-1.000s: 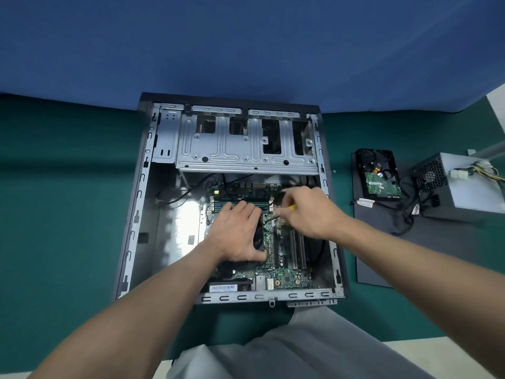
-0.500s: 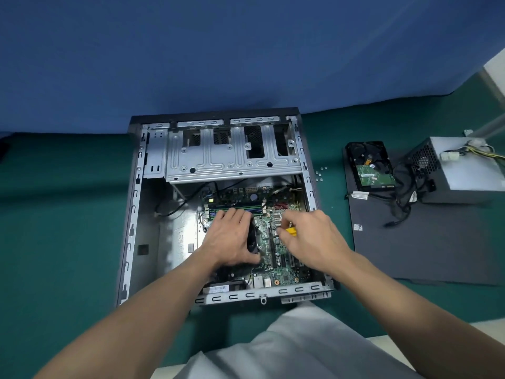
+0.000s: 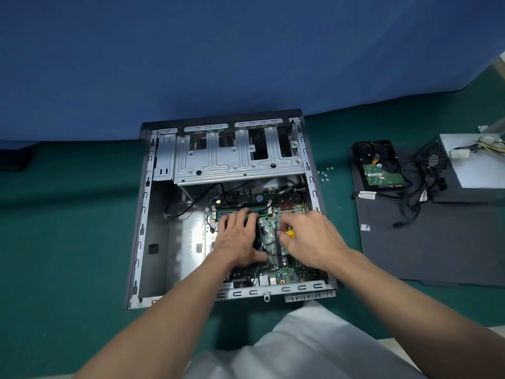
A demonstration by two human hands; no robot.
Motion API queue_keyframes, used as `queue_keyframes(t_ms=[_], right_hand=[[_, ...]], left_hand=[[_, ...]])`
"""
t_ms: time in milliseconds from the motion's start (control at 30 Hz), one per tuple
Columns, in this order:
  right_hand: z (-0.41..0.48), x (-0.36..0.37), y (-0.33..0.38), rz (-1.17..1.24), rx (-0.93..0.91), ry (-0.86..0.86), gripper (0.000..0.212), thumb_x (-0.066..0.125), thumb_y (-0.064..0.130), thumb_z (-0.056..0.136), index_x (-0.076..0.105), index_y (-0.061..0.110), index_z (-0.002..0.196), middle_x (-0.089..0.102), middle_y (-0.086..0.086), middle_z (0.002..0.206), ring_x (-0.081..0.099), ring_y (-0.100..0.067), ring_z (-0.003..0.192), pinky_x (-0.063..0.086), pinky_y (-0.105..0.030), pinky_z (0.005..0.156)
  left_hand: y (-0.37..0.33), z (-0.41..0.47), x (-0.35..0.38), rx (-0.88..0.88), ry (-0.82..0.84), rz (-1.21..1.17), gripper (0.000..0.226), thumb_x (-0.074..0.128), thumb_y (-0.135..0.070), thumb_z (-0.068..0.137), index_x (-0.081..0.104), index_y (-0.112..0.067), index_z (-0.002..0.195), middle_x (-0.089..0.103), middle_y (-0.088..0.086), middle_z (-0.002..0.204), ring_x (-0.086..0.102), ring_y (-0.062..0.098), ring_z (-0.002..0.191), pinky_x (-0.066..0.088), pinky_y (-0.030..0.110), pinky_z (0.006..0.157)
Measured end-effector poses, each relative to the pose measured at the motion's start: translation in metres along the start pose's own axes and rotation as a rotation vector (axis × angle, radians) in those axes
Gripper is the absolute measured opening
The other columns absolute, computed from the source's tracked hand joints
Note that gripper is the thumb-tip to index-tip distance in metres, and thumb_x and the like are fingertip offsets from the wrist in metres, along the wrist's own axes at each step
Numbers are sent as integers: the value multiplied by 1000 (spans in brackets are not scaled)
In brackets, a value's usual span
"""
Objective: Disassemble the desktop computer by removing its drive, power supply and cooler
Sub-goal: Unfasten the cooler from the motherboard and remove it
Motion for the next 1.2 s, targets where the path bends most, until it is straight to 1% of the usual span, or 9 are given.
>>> queue_keyframes(t_ms=[300,567,633,700,800,933,1067,1133,1200], right_hand=[[2,1,4,-50,-18,1,9,56,32,88,57,25,82,41,10,47,45,-15,51,51,-34,65],[2,4,11,-110,-44,37,11,53,36,89,56,26,86,45,6,58,53,-26,65,43,-32,60],[1,4,15,-121,-49,61,11,52,34,91,55,25,87,49,2,64,59,-28,71,48,-35,64],[3,5,17,-130,-2,113,17,51,33,92,53,19,83,52,0,67,61,-29,73,49,-35,65],[12,8,13,-52,158,313,35,49,31,95,48,14,64,53,0,63,54,-19,60,43,-28,55],[17,10,22,-50,210,523,23,46,10,89,47,11,66,53,-1,68,52,-14,61,38,-24,47],[15,3,44,-335,-30,470,18,51,17,89,45,12,74,58,-5,83,53,-24,75,40,-29,63],[9,1,63,-571,-291,409,12,49,17,92,59,11,89,60,-9,89,55,-29,80,38,-33,63],[2,6,74,-750,-529,381,24,42,16,97,65,8,96,64,-11,93,62,-31,86,37,-35,59]], left_hand=[[0,-1,-3,15,-21,-30,104,70,-62,69,16,-21,148,15,0,155,15,23,141,4,43,116],[0,-1,-3,22,-29,-30,104,70,-64,68,16,-22,147,15,0,155,16,23,140,5,43,116],[0,-1,-3,21,-30,-36,105,70,-64,68,16,-22,147,15,-1,155,16,22,140,5,43,115],[0,-2,-3,20,-32,-34,104,70,-63,67,17,-23,147,15,0,155,16,23,140,6,42,115],[0,-2,-4,21,-39,-20,103,68,-63,68,17,-23,148,16,0,155,16,23,140,7,43,115],[0,-1,-4,29,-39,-10,103,67,-64,69,16,-22,148,15,0,155,17,24,140,7,43,115],[0,-1,-3,34,-39,-2,103,66,-66,69,16,-22,148,16,1,156,17,25,141,8,45,116],[0,0,-3,35,-40,4,102,66,-66,70,16,-22,148,15,1,157,17,26,141,8,45,116],[-1,0,-4,39,-45,10,101,65,-66,71,17,-21,148,15,2,157,18,26,141,9,45,116]])
Point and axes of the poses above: each hand's wrist, its own z-axis towards the middle knuckle, its own x-axis out of the palm, y = z × x, the point moved 8 cm from there along z, towards the middle knuckle
